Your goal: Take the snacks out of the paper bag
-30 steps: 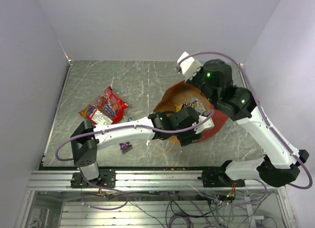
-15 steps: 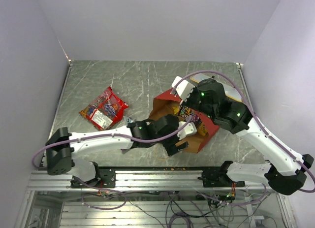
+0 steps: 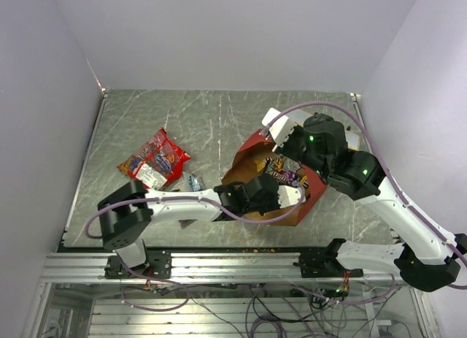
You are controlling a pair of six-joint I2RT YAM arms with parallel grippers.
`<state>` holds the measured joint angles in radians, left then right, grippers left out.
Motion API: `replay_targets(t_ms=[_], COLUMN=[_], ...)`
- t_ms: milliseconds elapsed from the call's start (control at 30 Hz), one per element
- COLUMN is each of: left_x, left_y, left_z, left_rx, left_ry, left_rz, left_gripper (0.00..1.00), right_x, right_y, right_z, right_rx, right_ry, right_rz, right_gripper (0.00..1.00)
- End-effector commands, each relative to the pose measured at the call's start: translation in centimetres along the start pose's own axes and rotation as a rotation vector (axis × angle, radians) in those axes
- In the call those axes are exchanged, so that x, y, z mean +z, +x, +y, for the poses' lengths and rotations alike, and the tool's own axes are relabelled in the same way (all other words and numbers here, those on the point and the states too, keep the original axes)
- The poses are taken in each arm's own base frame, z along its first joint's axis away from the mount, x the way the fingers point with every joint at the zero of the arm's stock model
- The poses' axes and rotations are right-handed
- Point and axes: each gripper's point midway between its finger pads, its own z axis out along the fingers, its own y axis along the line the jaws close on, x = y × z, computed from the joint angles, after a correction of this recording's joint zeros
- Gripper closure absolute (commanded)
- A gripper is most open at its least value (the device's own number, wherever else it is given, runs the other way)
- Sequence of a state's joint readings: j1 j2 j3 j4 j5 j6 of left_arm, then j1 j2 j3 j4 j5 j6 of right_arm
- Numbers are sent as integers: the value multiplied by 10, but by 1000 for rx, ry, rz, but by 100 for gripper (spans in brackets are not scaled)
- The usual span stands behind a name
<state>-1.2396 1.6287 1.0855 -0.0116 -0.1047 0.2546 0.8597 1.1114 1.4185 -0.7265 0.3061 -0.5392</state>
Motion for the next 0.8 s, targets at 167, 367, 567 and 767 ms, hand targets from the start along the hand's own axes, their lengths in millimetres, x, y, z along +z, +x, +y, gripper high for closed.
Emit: replay_targets(t_ms=[167, 367, 567, 767], left_x=[55, 88, 108, 125], left_y=[-14, -11, 6, 32], left_z=[45, 54, 60, 63], left_rx=[83, 124, 127, 161], left_ry=[-121, -145, -159, -148], left_rz=[-70, -35, 17, 97], left_gripper=[60, 56, 44, 31], right_x=[-23, -24, -24, -28], right_y=[-21, -21, -26, -28], right_z=[-20, -18, -21, -23], right_rx=[35, 27, 9, 5], right_ry=[46, 31, 27, 31], right_rz=[-81, -78, -82, -97], right_gripper=[100, 100, 100, 100])
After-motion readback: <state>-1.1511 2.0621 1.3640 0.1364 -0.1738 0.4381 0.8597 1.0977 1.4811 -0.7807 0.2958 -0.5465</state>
